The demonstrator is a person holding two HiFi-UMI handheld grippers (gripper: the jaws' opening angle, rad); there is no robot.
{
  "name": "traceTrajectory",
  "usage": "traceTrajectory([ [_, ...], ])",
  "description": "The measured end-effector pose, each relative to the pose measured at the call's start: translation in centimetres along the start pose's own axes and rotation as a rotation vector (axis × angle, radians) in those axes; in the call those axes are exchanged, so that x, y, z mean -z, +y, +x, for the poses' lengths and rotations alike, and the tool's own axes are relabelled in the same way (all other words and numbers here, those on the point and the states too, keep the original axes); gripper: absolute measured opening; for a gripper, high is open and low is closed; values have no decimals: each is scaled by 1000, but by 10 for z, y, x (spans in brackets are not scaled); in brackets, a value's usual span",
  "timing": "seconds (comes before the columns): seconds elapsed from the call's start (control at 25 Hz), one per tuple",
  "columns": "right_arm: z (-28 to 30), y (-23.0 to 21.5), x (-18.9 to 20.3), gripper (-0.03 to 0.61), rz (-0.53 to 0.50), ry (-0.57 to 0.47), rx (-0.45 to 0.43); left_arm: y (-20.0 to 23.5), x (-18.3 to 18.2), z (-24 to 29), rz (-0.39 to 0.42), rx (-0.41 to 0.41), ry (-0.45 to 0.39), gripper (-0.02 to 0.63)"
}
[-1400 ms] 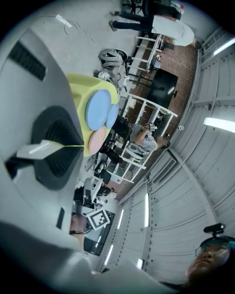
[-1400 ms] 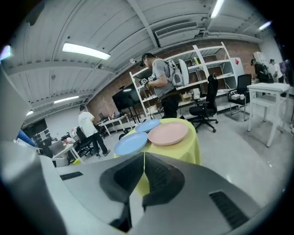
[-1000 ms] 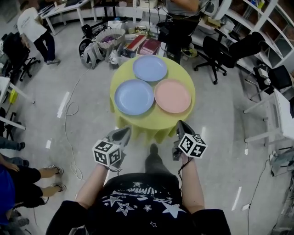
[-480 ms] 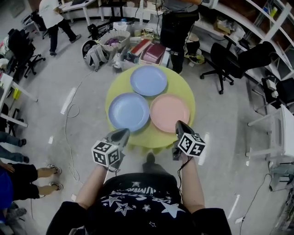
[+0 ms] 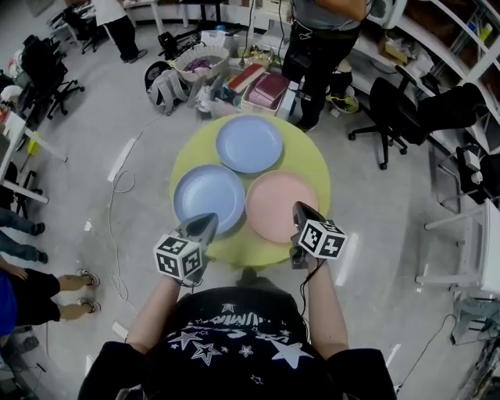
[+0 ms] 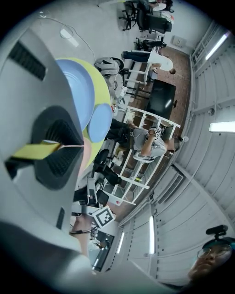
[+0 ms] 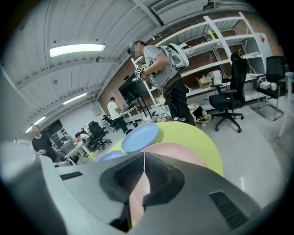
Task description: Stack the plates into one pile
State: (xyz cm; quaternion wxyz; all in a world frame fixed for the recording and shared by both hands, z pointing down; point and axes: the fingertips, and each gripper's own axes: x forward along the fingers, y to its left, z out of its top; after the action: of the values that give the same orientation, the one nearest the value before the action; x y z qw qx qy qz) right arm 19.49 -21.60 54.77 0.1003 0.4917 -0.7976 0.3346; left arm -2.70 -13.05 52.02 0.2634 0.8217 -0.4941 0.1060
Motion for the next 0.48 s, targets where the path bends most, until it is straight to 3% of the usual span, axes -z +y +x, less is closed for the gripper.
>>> traceTrajectory([
  [0.48,42,-4,-18,17,-63,88,-57,15,-11,6,-19,-109,-22,20],
])
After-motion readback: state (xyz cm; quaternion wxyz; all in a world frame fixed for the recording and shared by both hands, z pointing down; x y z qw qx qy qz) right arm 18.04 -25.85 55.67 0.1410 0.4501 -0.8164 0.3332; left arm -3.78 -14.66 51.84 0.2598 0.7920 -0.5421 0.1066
